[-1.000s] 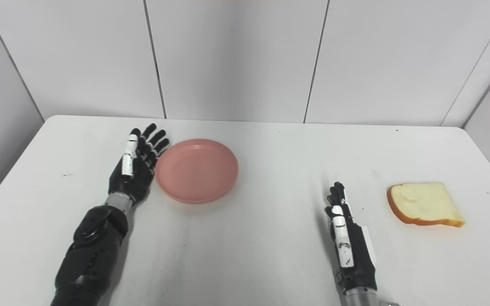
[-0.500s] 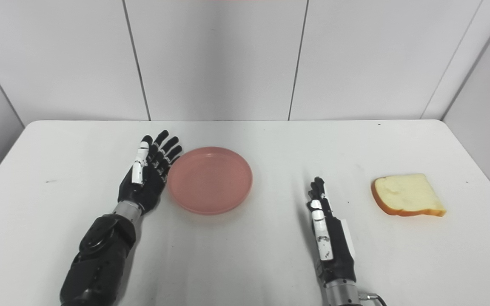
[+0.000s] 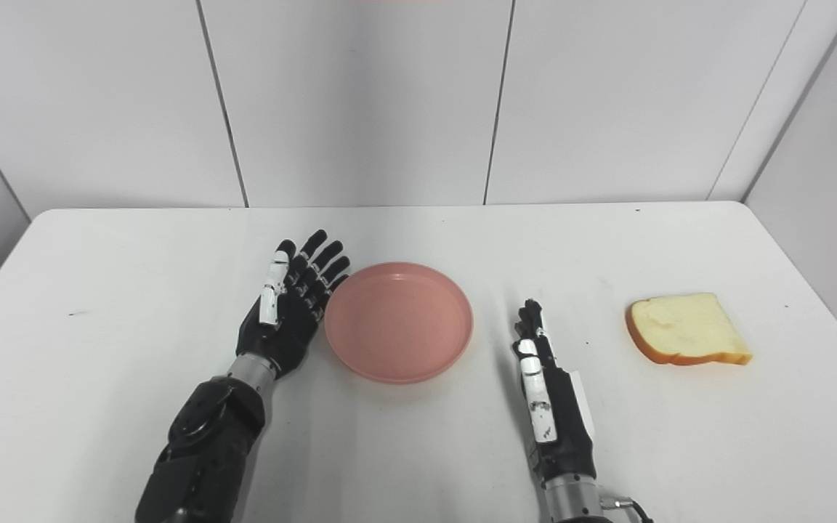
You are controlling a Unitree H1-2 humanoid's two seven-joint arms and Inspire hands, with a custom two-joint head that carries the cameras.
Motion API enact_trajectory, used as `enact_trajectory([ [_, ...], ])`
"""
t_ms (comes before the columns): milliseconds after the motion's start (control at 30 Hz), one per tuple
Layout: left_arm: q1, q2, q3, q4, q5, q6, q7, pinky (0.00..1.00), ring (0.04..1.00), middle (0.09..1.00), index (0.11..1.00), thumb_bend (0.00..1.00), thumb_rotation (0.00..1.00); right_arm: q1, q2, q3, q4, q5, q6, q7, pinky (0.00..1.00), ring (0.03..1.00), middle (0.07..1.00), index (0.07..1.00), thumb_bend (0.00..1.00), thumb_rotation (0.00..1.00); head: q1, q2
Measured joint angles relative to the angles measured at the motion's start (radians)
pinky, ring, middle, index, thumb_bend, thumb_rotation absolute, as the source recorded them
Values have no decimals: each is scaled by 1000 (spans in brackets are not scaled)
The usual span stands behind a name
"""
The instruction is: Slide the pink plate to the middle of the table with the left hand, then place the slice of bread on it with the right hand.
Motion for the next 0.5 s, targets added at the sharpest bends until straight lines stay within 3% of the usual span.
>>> enact_trajectory([
  [500,-2,11,2,33,1,-52,-15,959,964,959,962,449,1000,-1,-1,5,0,-3,0,-5,1000,1000,1000,1000,425,1000,-37,-9],
])
